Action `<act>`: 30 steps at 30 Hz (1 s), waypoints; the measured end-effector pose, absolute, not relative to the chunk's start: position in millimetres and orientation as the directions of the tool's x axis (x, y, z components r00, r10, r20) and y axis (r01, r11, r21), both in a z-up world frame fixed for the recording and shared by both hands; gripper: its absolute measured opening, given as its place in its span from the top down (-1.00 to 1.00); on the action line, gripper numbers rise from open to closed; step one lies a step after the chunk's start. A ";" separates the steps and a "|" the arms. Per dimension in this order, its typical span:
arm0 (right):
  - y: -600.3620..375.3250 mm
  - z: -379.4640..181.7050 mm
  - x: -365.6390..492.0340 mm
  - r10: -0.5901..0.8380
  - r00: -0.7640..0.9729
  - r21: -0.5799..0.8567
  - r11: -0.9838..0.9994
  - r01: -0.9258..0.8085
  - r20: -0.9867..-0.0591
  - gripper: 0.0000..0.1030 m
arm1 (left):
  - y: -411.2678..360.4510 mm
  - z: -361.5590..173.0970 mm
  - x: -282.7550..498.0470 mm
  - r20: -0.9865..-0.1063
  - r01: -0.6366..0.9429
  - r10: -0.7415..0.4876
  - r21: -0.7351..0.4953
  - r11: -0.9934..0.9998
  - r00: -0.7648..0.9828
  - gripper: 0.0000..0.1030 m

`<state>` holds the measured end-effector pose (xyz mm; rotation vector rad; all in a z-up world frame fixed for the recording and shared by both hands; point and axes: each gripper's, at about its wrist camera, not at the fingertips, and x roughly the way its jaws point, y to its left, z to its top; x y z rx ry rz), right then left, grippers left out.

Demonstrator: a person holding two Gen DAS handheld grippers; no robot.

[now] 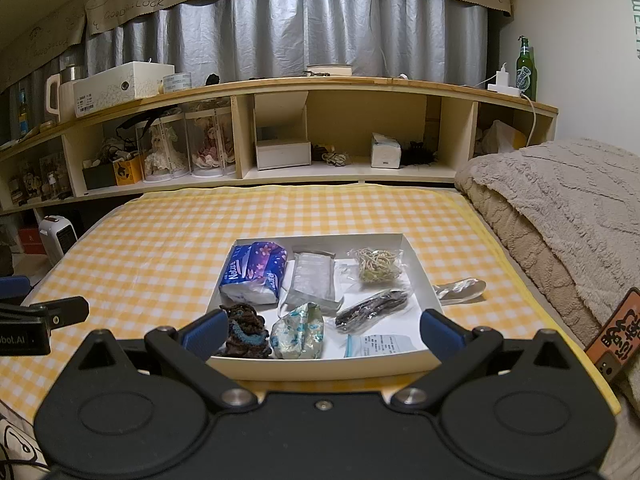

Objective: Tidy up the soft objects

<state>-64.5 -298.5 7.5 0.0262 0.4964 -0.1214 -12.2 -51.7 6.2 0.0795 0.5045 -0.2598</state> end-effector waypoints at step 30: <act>-299.3 7.9 -64.4 -0.108 0.872 -0.001 0.992 0.123 -0.478 -1.00 | -49.1 8.4 -11.0 -0.484 0.263 -0.223 0.014 0.965 0.846 -1.00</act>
